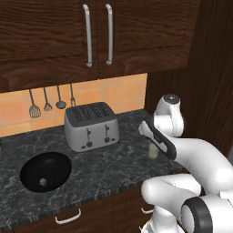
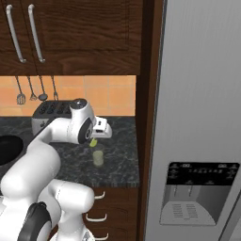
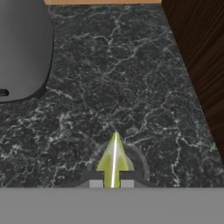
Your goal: Grab a lemon wedge from the fridge and one ice cube from the ice bowl, and put them in the glass of lemonade.
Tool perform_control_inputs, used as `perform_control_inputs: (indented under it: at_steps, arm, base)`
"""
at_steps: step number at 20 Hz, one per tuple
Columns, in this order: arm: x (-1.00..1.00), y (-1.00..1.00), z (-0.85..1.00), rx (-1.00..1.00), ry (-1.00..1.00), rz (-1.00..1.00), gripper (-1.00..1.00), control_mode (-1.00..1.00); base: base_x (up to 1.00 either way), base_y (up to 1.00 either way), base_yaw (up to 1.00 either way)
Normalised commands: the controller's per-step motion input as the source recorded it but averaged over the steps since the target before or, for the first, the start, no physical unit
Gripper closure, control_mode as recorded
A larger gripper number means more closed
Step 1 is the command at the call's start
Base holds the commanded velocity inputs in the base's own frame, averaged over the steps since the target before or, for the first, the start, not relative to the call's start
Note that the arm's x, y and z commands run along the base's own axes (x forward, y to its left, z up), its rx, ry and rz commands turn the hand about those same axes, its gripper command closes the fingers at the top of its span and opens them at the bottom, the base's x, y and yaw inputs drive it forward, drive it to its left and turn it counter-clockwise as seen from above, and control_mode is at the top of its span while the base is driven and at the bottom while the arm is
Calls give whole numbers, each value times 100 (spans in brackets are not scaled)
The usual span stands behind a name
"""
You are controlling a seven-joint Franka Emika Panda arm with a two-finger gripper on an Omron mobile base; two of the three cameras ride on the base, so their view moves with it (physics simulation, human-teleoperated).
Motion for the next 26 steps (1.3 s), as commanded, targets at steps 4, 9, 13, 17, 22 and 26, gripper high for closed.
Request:
perform_control_inputs:
  at_steps: [4,9,13,17,22,26]
  arm:
    - [0,-3,0,0,0,0,100,-100]
    - [0,0,0,0,0,0,-100,-100]
    - [0,0,0,0,0,0,-100,-100]
    - [0,0,0,0,0,0,-100,-100]
    - [0,0,2,0,-1,0,-100,-100]
    - [0,-1,23,4,-6,0,-100,-100]
  base:
    - [0,0,0]
    - [0,0,0]
    - [0,0,0]
    - [0,0,0]
    - [0,0,0]
    - [0,0,0]
